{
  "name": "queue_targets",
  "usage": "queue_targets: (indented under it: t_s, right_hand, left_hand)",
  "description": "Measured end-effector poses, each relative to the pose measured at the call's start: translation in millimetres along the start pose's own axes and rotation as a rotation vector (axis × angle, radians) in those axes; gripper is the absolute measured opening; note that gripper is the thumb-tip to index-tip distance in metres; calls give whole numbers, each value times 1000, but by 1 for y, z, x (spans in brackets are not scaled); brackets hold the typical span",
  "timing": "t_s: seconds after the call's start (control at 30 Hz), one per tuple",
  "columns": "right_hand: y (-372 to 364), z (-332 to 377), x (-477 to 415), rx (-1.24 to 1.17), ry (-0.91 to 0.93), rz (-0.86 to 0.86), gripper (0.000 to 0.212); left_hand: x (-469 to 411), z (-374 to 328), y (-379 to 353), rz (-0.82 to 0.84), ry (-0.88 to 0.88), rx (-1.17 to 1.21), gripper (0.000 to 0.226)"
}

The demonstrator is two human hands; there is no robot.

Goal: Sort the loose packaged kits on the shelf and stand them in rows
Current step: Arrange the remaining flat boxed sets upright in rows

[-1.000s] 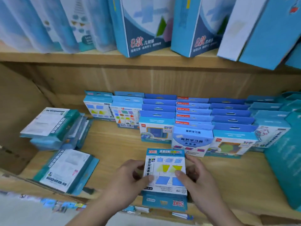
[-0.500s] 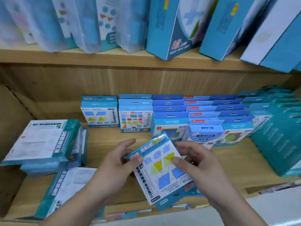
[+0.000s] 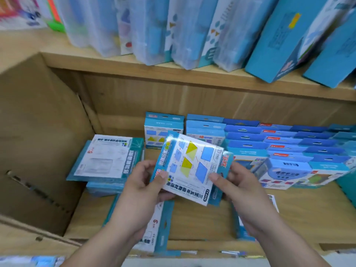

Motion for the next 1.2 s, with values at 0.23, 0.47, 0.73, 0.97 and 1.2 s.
queue_targets:
  t_s: [0.23,0.47,0.73,0.97,1.2]
  right_hand:
    - [-1,45,-22,103,143,-119,21]
    - [-20,77,-69,716,315,-147,34]
    - [-92,80,-119,1255,452,54,51]
    - [-118,80,-144,1411,619,91,55]
    - [-110,77,-156,1472,663,-82,60]
  left_hand:
    - [5,-43,22,57,-137,-485,30]
    - [-18,-88,58,-149,-616,-1323,50]
    - [-35,-64,81,-146,-485,-1444,72]
    - [-35,-56,86,-133,-474,-1436,75]
    - [-39,-57,86,-153,-515,-1412,70]
Point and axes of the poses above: each hand's wrist, its own x-axis away from the middle knuckle, its own y-axis out of the back of the hand, z = x × y, the point moved 6 cm from there along -x, towards the middle knuckle, and after that the axes turned 8 degrees about x, right-handed, at the moved point
